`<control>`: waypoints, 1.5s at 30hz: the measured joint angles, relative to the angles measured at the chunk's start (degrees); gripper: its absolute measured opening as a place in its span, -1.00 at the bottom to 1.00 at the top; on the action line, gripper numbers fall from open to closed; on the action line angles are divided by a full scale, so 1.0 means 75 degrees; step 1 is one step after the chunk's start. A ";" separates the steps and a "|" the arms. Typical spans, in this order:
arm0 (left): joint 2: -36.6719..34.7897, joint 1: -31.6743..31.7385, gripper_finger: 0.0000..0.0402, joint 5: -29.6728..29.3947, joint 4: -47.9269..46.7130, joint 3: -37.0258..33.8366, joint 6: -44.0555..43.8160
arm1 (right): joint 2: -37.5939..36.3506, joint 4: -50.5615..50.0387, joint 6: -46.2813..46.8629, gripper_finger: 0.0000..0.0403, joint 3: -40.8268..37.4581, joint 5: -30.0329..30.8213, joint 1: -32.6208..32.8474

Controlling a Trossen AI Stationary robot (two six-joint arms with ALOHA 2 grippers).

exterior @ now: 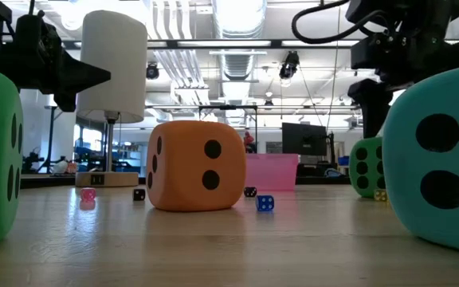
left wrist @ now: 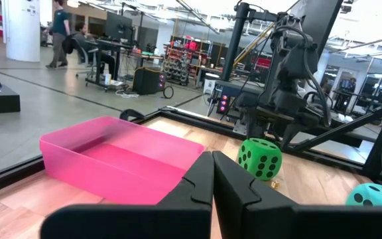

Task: Pick & Place Dice
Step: Put the right big green dice into the red container

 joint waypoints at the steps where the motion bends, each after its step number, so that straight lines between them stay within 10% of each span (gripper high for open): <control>1: 0.0000 0.0000 -0.97 0.0002 -0.0002 0.0000 0.0000 | 0.0001 0.0036 0.0000 0.99 -0.0027 -0.0014 0.0000; 45: -0.0002 -0.0001 -0.97 0.0001 0.0001 0.0000 0.0003 | -0.0086 0.0788 -0.0076 0.99 -0.0746 -0.0110 -0.0006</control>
